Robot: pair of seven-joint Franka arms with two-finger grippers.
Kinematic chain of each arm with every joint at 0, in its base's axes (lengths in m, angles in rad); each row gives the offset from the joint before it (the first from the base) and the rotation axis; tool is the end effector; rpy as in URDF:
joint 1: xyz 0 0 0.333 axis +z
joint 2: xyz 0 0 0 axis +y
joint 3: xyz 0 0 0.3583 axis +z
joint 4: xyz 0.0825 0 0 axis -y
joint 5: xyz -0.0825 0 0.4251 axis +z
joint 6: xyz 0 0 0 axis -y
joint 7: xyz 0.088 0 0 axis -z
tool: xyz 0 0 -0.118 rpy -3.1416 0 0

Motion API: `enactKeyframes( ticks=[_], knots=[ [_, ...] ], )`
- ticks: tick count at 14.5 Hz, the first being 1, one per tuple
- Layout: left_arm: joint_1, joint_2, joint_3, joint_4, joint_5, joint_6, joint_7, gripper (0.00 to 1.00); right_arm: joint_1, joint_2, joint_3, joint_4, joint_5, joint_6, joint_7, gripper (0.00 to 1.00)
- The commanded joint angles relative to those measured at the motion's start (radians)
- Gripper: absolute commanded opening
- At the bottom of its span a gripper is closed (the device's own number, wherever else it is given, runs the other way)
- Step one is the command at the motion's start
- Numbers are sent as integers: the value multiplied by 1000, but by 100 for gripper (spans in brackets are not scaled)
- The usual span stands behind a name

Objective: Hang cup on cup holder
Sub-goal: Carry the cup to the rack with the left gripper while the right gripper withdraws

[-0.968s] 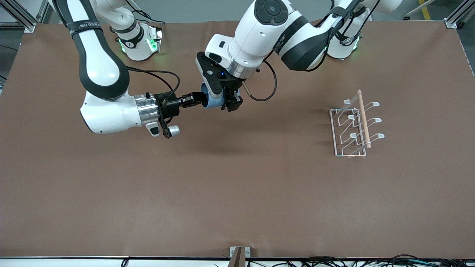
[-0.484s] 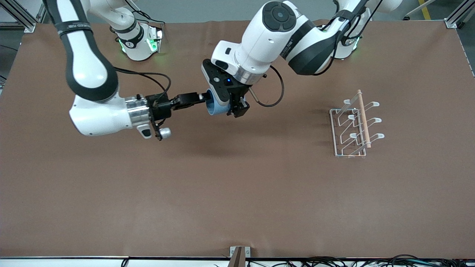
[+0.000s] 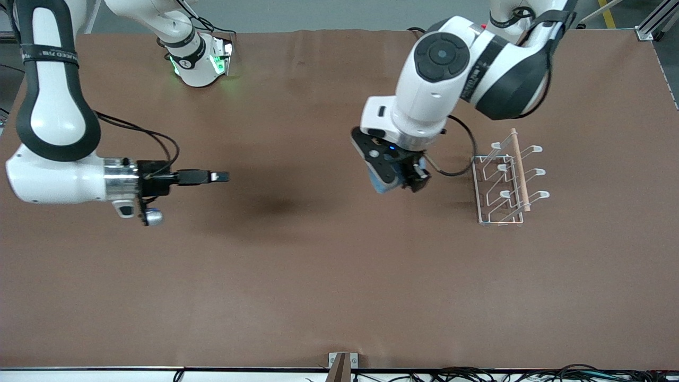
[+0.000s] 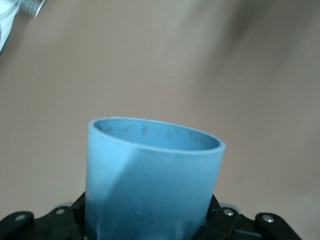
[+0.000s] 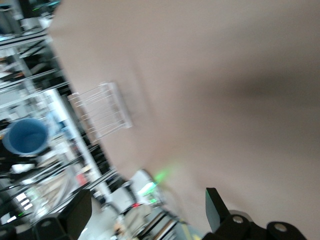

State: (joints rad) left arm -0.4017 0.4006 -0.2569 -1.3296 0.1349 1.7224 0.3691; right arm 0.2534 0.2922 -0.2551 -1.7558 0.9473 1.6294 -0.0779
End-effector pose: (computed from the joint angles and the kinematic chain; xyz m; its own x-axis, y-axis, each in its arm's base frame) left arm 0.6089 -0.4102 0.5333 0.5166 -0.8562 -0.0080 -0.8559 -0.5161 -0.0336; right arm 0.6499 0.1042 0.4274 0.9322 -0.0202 -0.3613 -0.2892 -0.6417 -0.7104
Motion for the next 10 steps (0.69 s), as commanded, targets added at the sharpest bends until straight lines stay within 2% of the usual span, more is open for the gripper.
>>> enactKeyframes(
  ticks=[1,4,6,8,10],
  knots=[
    [33,-14,-4,1,145,-116,65,49,-25,-51,-38,10,-201,29,0,100],
    [40,-3,-2,-13,316,-246,155,51,-75,-80,-36,88,-471,20,-2,100],
    [43,0,-2,-58,455,-306,194,51,-98,-122,-29,130,-633,20,-2,100],
    [43,1,-2,-88,567,-343,223,51,-137,-133,5,221,-747,-14,-2,100],
    [50,3,-2,-121,645,-391,229,51,-180,-131,31,335,-809,-104,-10,100]
  ],
)
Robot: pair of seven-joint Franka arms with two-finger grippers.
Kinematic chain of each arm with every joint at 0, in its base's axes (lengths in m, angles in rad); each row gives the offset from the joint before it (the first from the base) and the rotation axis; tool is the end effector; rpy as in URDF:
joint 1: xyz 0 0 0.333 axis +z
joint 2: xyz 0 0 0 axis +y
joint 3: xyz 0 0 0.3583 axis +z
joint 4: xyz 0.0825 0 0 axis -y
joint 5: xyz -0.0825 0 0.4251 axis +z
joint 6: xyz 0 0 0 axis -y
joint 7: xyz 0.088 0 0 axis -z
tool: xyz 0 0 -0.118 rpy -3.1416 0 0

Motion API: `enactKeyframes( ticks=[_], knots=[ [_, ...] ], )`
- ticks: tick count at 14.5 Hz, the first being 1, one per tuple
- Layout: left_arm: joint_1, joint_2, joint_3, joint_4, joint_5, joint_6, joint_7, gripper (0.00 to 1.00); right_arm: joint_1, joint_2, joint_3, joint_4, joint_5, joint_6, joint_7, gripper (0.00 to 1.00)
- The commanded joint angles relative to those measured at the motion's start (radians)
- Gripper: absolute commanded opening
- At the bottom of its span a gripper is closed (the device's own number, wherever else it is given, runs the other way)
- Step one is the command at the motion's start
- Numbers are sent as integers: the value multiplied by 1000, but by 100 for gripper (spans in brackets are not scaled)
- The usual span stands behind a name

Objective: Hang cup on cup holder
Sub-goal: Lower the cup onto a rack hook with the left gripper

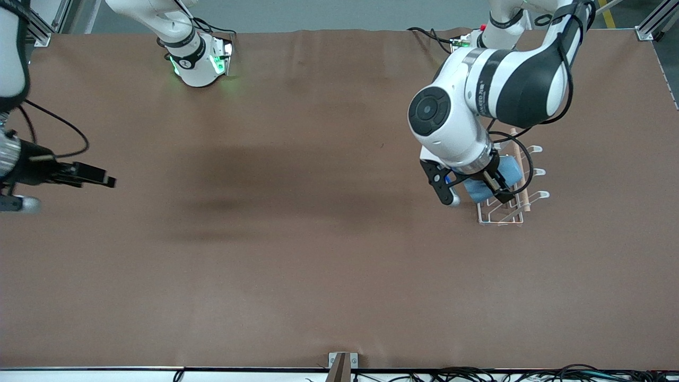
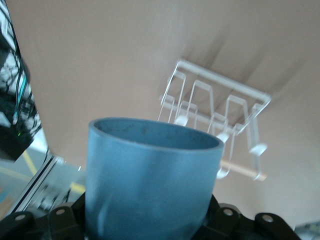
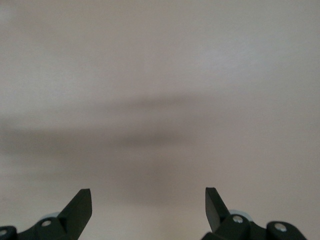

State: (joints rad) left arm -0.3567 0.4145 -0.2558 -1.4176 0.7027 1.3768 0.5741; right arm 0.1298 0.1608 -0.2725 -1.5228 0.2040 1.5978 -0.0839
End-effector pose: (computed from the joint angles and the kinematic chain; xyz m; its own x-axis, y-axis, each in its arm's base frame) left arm 0.6253 -0.2979 0.4820 0.3560 -0.6919 -0.6281 -0.9345 -0.2601 -0.2432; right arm 0.6453 -0.0558 0.5874 0.9957 -0.0651 -0.0665 -0.0753 -0.9834 -0.1652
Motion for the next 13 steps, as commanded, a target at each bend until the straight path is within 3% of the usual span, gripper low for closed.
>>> enactKeyframes(
  ticks=[1,4,6,8,13],
  knots=[
    [11,-11,-3,-56,116,-57,24,51,-68,0,56,143,-80,-105,-4,100],
    [15,10,-3,-104,214,-126,24,51,-133,-52,151,191,-135,-206,56,100],
    [12,55,-3,-109,253,-209,30,51,-151,-142,188,114,-152,-197,78,100],
    [10,69,-5,-154,261,-237,53,51,-154,-202,196,38,-155,-151,76,100],
    [-5,159,-5,-173,366,-237,56,52,-162,-190,193,73,-156,-168,63,100]
  ],
)
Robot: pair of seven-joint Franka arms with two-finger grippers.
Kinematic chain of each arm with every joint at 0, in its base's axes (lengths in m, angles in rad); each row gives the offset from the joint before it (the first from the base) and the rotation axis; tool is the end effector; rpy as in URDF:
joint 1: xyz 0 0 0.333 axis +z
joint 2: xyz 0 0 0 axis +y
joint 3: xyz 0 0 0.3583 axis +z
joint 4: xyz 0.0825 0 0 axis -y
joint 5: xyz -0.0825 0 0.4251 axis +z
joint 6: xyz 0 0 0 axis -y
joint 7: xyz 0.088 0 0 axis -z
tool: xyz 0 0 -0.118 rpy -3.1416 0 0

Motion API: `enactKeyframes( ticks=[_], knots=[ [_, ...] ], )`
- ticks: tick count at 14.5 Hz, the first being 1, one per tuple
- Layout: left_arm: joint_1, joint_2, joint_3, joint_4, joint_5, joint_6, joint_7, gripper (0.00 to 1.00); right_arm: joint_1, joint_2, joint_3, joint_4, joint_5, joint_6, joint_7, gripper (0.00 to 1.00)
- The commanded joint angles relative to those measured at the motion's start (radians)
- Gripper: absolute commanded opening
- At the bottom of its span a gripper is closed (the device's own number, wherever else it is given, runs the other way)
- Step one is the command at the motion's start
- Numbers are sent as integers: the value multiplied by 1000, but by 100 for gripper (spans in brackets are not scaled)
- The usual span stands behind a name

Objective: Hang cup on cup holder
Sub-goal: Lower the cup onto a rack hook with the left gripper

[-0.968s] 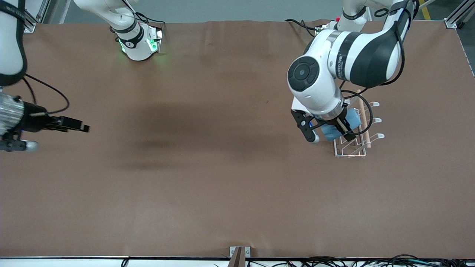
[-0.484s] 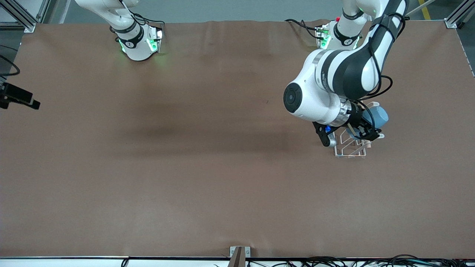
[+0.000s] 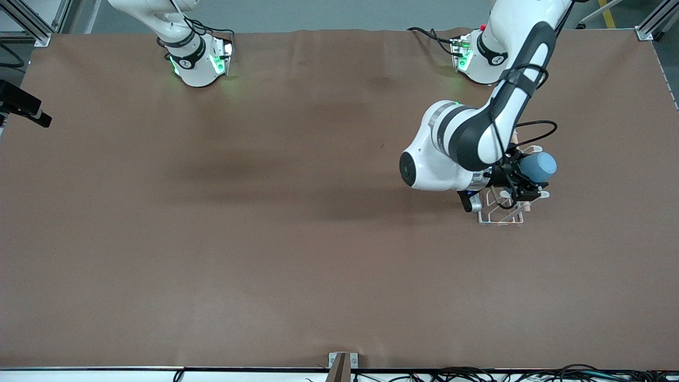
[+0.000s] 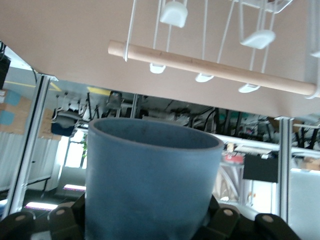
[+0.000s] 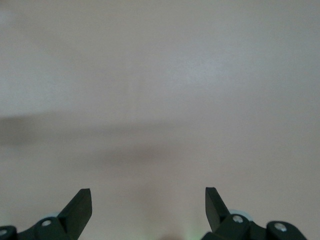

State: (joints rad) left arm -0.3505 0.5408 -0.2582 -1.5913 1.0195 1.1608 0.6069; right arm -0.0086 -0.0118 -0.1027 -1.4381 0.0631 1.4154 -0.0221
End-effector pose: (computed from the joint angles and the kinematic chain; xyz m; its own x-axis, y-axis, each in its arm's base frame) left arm 0.6119 -0.2452 0.3530 0.1751 -0.2855 -0.9422 -0.9804 -0.1384 -0.1402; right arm 0.5711 -0.0560 0.7164 0.9968 -0.0794 -0.0092 -0.0798 -0.9948 -0.0638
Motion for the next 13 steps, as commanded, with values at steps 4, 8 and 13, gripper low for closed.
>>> enactKeyframes(
  ticks=[4,8,13],
  knots=[
    [-16,94,-7,-12,94,-21,24,54,-10,-16,24,-15,-17,0,-50,99],
    [-16,129,-9,-21,125,-16,24,54,2,-17,24,-57,-51,63,-32,99],
    [-15,156,-9,-35,142,8,8,54,-2,-17,24,-81,-51,106,-33,100]
  ],
)
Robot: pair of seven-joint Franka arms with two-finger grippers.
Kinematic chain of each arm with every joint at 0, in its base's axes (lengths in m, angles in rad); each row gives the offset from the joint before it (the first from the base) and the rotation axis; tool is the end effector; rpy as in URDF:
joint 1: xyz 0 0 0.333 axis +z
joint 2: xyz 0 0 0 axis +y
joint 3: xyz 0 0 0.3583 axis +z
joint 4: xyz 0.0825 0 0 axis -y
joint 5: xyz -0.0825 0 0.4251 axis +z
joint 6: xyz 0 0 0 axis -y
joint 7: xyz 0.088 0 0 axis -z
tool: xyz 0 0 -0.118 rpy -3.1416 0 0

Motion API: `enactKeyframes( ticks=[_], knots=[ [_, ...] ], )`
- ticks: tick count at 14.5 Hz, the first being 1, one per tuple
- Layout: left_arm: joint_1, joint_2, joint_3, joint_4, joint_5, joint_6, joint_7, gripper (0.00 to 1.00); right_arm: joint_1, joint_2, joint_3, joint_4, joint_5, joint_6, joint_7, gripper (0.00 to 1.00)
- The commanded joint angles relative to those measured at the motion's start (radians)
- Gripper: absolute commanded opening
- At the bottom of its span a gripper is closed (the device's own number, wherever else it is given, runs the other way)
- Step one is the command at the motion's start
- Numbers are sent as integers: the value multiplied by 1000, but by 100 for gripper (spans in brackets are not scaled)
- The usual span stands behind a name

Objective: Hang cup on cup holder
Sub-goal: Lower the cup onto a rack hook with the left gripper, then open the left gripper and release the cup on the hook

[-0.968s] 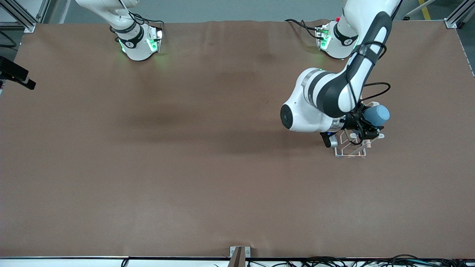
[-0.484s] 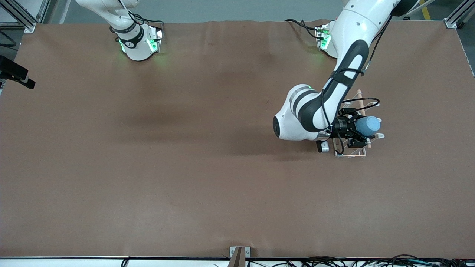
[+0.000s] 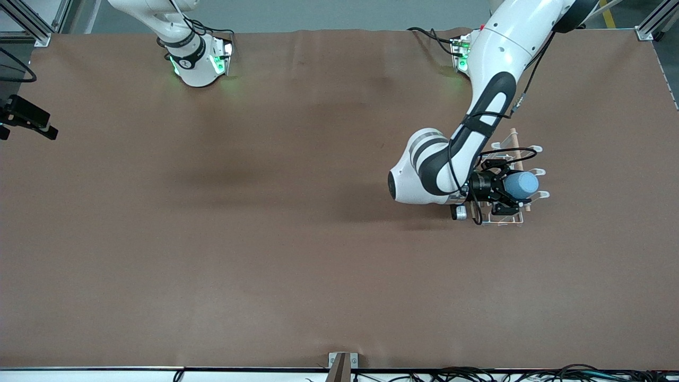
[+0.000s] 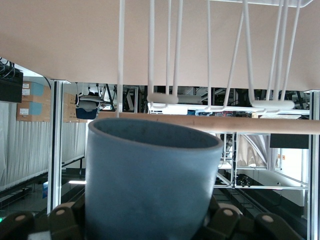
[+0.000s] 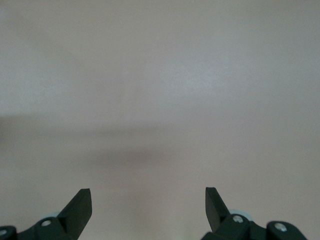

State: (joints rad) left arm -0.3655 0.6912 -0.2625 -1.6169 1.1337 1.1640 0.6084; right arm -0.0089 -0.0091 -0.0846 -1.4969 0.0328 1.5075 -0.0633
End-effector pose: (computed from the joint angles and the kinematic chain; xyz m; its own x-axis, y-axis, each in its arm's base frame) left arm 0.6093 -0.2497 0.2543 0.0525 -0.1669 -0.9846 -0.9983 -0.0350 -0.0473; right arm 0.5841 -0.0510 0.6933 0.9994 -0.0281 0.0218 -0.0274 -0.9991 -0.0321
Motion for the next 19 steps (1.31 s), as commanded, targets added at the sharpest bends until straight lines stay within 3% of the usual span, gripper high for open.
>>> enactKeyframes(
  ticks=[1,6,8,16,19],
  knots=[
    [0,7,-6,-9,26,6,-8,54,-3,-20,6,-22,-19,14,8,100],
    [2,16,-6,-11,26,26,-21,70,-2,-20,6,-19,-21,11,7,100],
    [2,16,-6,-11,24,33,-25,100,0,-20,5,-17,-20,14,7,100],
    [0,-8,-14,8,6,29,-44,100,3,-20,6,-16,-19,13,7,100],
    [-1,-44,-23,168,-80,29,-38,100,3,-20,5,-16,-19,11,8,100]
  ],
)
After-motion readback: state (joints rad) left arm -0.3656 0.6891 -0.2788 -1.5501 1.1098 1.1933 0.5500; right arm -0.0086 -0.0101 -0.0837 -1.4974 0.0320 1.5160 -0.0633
